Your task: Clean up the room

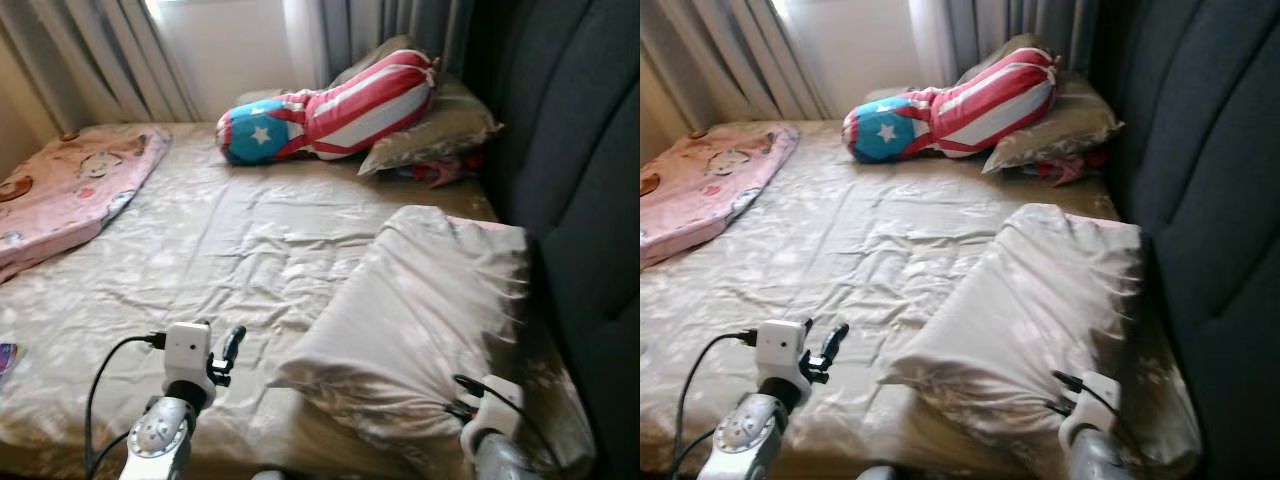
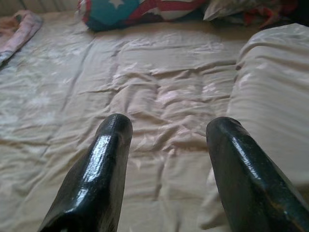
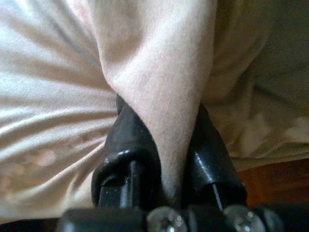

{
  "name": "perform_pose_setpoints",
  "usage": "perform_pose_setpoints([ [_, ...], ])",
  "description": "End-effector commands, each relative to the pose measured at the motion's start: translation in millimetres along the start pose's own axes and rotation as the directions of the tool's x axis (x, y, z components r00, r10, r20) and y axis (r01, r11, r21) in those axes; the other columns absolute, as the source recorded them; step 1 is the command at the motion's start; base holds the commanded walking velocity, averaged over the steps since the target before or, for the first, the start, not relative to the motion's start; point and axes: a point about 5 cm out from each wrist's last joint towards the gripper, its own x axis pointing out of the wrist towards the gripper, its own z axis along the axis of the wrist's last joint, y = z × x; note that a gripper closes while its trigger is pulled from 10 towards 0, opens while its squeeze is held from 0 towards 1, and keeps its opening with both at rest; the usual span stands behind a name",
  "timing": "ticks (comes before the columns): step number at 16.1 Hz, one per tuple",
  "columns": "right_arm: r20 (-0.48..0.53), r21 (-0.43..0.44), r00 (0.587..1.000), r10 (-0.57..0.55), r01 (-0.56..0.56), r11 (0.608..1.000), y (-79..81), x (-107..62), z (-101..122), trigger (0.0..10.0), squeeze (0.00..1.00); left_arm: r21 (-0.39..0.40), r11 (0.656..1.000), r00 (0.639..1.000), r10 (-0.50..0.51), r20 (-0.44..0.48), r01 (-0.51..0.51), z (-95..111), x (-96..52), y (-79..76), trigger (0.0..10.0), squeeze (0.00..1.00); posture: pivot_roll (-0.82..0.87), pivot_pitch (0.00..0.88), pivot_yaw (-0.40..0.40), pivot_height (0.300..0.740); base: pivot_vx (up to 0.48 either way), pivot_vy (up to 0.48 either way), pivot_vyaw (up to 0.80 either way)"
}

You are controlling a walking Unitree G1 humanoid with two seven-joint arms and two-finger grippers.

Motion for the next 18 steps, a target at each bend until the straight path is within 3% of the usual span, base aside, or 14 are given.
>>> perform_pose_setpoints([
  [1, 0.144, 0.028, 0.961, -0.236, 0.235, 0.972, -61.9, -8.1, 40, 0.0, 0.00, 0.012, 1.000, 1.000, 0.008, 0.006, -0.008, -1, 1.4, 1.5, 10.0, 0.00, 0.02, 0.000, 0.053, 0.660, 0.000, 0.000, 0.00],
  [5, 0.335, 0.041, 0.856, -0.393, 0.404, 0.914, -110.1, -27.1, 100, 0.0, 0.00, 0.005, 1.000, 1.000, 0.012, 0.008, -0.012, -3, 2.2, -0.2, 10.0, 0.00, 0.00, 0.000, 0.049, 0.660, 0.000, 0.000, 0.00],
  [7, 0.398, 0.046, 0.815, -0.422, 0.442, 0.896, -119.5, -34.7, 122, 0.0, 0.00, 0.004, 1.000, 1.000, 0.012, 0.007, -0.012, -4, 2.5, -0.5, 10.0, 0.00, 0.00, 0.000, 0.049, 0.660, 0.000, 0.000, 0.00],
  [11, 0.394, 0.039, 0.814, -0.428, 0.450, 0.892, -120.6, -34.8, 121, 0.0, 0.00, 0.002, 1.000, 1.000, 0.012, 0.009, -0.012, -5, 2.9, -1.7, 10.0, 0.00, 0.00, 0.000, 0.046, 0.660, 0.000, 0.000, 0.00],
  [12, 0.373, -0.006, 0.831, -0.412, 0.446, 0.895, -113.7, -30.5, 112, 10.0, 0.00, 0.002, 1.000, 1.000, 0.011, 0.007, -0.011, -7, 2.4, -2.7, 10.0, 0.00, 0.00, 0.000, 0.048, 0.660, 0.000, 0.000, 0.00],
  [15, 0.390, -0.041, 0.837, -0.384, 0.432, 0.901, -102.6, -27.0, 104, 10.0, 0.02, 0.003, 1.000, 1.000, 0.010, 0.006, -0.010, -8, 1.3, -2.9, 10.0, 0.00, 0.01, 0.000, 0.048, 0.660, 0.000, 0.000, 0.00],
  [16, 0.427, -0.044, 0.827, -0.366, 0.423, 0.905, -99.1, -27.5, 109, 10.0, 1.00, 0.002, 1.000, 1.000, 0.010, 0.006, -0.010, -9, 1.4, -2.6, 10.0, 0.00, 0.01, 0.000, 0.047, 0.660, 0.000, 0.000, 0.00],
  [18, 0.468, -0.070, 0.817, -0.337, 0.414, 0.908, -94.6, -28.0, 115, 10.0, 1.00, 0.000, 1.000, 1.000, 0.011, 0.004, -0.011, -9, 2.2, -2.6, 10.0, 0.00, 0.01, 0.000, 0.046, 0.660, 0.000, 0.000, 0.00],
])
